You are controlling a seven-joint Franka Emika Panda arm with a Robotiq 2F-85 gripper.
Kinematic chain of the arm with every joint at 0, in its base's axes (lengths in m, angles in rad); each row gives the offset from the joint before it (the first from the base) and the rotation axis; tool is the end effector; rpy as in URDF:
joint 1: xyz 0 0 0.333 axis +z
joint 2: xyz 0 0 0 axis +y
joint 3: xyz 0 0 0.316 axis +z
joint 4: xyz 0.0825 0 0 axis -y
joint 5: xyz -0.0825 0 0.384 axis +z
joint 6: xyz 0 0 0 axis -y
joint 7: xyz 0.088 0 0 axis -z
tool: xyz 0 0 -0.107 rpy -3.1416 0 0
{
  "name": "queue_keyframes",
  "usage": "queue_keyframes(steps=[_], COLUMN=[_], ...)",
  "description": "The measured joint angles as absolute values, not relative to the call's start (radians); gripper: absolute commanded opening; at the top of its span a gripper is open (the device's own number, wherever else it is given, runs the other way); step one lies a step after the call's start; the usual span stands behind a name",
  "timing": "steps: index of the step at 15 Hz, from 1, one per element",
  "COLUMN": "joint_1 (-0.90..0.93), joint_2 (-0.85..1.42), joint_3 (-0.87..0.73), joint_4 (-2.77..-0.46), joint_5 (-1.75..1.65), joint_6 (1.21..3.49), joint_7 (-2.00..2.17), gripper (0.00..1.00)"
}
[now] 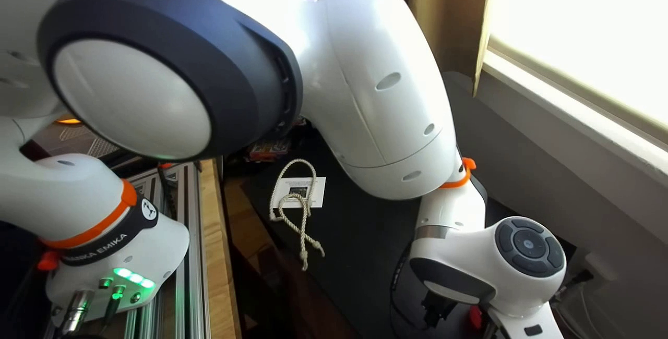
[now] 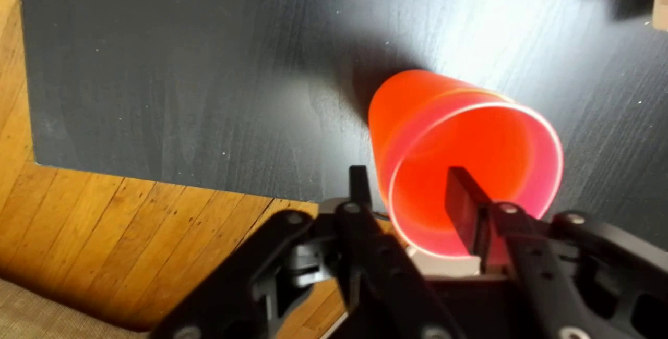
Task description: Stack up the cups on the table
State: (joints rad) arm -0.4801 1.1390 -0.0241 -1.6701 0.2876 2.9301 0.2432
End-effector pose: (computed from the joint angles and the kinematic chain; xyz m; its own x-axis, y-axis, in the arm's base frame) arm 0.5370 -0.3163 -0.0416 0.5260 -0.8454 0.0932 -0.8402 -0.5335 -0.0969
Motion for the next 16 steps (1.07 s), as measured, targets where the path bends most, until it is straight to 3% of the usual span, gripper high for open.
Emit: queue_keyframes(steps=[3, 4, 16], joint_1=[-0.478, -0.474, -0.338], joint_2=[1.145, 1.145, 0.916], joint_3=[-0.026, -0.029, -0.129], joint_4=[-1.658, -1.658, -1.935], joint_5=[0.289, 0.289, 0.305], joint_6=[2.922, 2.922, 3.048], joint_7=[0.243, 0.243, 0.270], gripper=[0.97, 1.00, 1.00])
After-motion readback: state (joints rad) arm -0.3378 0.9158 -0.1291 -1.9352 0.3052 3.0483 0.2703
